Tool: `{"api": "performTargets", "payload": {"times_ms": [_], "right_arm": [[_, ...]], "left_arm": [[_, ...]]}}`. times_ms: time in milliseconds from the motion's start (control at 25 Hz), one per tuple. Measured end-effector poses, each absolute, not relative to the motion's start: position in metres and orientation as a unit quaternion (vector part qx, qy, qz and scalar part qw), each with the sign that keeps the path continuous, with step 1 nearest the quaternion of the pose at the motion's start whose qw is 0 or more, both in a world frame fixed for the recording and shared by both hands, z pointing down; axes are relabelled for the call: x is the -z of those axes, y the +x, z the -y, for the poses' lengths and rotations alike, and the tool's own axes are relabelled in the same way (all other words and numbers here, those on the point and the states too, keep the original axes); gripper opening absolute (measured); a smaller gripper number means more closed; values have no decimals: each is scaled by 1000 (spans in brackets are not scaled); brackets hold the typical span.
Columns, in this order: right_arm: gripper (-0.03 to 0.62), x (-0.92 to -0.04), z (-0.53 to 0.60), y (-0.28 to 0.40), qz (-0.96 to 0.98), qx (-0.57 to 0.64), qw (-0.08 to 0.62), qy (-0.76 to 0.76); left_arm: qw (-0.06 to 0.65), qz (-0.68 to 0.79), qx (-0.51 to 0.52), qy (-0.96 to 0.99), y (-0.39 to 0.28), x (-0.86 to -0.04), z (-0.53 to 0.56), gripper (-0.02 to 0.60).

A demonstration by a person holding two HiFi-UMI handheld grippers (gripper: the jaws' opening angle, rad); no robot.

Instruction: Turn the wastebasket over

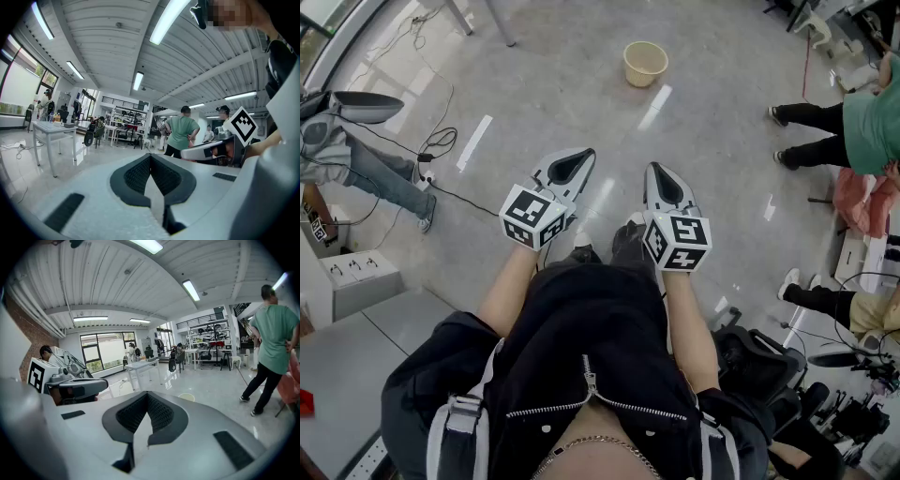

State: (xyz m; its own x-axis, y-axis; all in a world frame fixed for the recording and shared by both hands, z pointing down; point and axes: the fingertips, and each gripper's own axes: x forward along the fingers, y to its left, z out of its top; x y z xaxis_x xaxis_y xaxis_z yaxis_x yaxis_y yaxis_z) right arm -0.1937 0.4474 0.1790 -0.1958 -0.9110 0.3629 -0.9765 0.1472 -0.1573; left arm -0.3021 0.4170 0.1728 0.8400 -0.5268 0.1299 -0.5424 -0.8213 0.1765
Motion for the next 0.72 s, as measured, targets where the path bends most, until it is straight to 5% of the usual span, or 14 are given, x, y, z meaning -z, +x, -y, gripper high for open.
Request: {"api": "performTargets", "payload": {"times_ms": [720], "right_arm": [[11, -184, -446, -207, 750, -195, 85, 626]], "left_arm": [[116, 275, -31, 954, -313, -178, -405, 3]]}}
